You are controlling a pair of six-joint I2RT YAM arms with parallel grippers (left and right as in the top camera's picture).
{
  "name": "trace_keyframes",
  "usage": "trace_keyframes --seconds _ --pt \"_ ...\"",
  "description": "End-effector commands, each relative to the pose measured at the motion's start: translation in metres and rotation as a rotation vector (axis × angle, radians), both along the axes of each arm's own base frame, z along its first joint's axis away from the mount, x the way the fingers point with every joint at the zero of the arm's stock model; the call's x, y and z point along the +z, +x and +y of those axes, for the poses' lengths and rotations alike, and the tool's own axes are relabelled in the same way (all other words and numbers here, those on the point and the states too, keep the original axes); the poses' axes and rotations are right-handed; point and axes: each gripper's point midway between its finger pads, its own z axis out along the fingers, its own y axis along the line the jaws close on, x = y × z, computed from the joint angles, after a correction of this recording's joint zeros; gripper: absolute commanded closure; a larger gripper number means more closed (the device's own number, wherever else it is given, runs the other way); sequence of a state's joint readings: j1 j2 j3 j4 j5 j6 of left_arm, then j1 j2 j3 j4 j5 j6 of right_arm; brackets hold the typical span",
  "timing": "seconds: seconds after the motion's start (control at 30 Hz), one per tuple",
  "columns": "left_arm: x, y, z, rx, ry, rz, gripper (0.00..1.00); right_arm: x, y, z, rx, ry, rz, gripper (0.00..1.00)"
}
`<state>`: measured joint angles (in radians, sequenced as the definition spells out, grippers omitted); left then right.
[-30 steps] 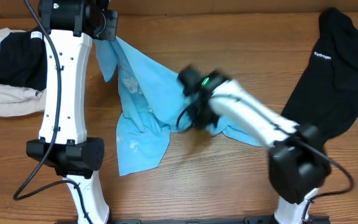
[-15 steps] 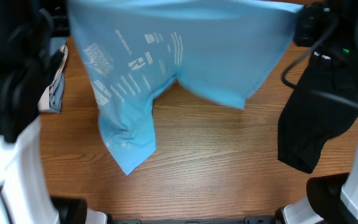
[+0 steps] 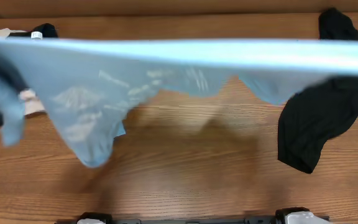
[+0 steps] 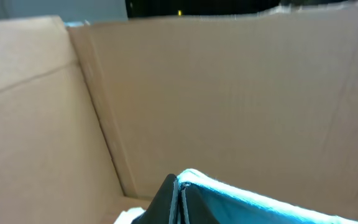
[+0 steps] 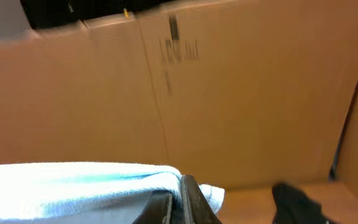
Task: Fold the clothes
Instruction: 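Lift the T-shirt with both grippers and lay it flat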
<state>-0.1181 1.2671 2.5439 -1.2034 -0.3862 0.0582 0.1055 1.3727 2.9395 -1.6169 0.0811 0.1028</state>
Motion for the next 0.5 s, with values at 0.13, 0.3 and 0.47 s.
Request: trace_keyframes --seconds 0.13,0.3,0.47 --pt "0.003 -0.020 0.017 0.096 0.035 -0.005 0.96 -0.024 0.012 -0.007 -0.047 -0.019 0.110 0.96" --pt "-0.017 0.013 0.016 0.117 0.075 0.107 0.96 -0.047 0.052 -0.003 -0.045 -0.051 0.229 0.96" --pt "-0.052 0.079 0.008 0.111 0.109 0.271 0.96 -0.084 0.117 0.002 -0.047 -0.079 0.389 0.96"
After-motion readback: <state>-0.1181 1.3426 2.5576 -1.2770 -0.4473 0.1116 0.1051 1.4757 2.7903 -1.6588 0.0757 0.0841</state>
